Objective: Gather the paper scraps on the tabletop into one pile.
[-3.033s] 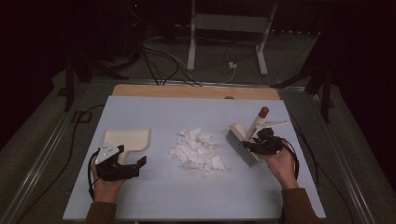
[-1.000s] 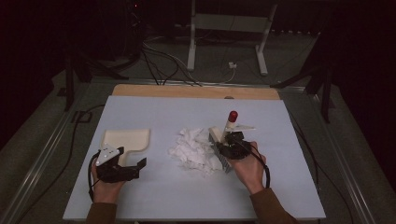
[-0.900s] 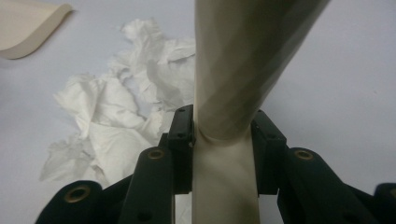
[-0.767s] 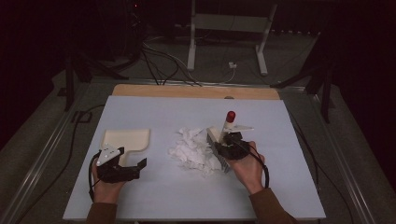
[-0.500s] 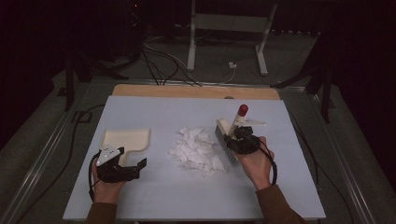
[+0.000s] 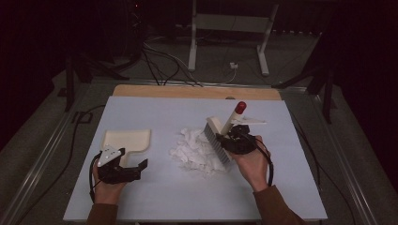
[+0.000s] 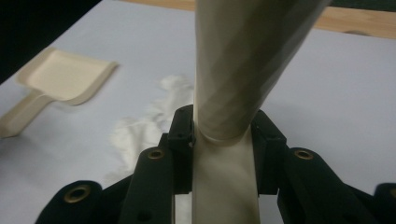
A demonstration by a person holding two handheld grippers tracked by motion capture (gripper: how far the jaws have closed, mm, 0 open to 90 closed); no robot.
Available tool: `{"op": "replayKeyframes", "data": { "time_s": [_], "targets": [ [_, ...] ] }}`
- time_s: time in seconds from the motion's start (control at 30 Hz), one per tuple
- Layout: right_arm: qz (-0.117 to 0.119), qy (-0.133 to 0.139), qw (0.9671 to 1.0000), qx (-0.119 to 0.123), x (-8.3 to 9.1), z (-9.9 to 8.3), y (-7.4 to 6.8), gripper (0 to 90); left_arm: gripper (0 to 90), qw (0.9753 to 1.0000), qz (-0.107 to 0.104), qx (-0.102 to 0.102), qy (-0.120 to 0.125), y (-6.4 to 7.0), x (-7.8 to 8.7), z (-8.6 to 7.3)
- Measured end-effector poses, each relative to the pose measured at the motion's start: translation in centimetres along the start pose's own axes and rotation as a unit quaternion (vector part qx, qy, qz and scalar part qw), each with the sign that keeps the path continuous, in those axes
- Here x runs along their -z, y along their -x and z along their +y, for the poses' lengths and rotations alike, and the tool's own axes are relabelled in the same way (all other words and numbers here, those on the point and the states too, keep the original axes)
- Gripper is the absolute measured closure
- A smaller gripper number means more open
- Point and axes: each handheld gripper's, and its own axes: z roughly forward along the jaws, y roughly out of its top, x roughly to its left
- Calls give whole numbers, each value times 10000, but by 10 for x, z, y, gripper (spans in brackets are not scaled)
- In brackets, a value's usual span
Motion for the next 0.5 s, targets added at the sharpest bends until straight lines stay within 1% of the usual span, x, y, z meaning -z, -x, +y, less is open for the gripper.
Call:
{"op": "replayKeyframes", "data": {
  "time_s": [0.2, 0.33, 0.5],
  "targets": [
    [279, -56, 9995, 120, -11, 4, -27, 674, 7, 10000, 5, 7, 5, 0, 0, 0],
    [491, -92, 9987, 128, -20, 5, -44, 674, 7, 10000, 8, 15, 15, 0, 0, 0],
    [629, -145, 9978, 121, -32, 5, -59, 674, 7, 10000, 9, 7, 10, 0, 0, 0]
  ]
}}
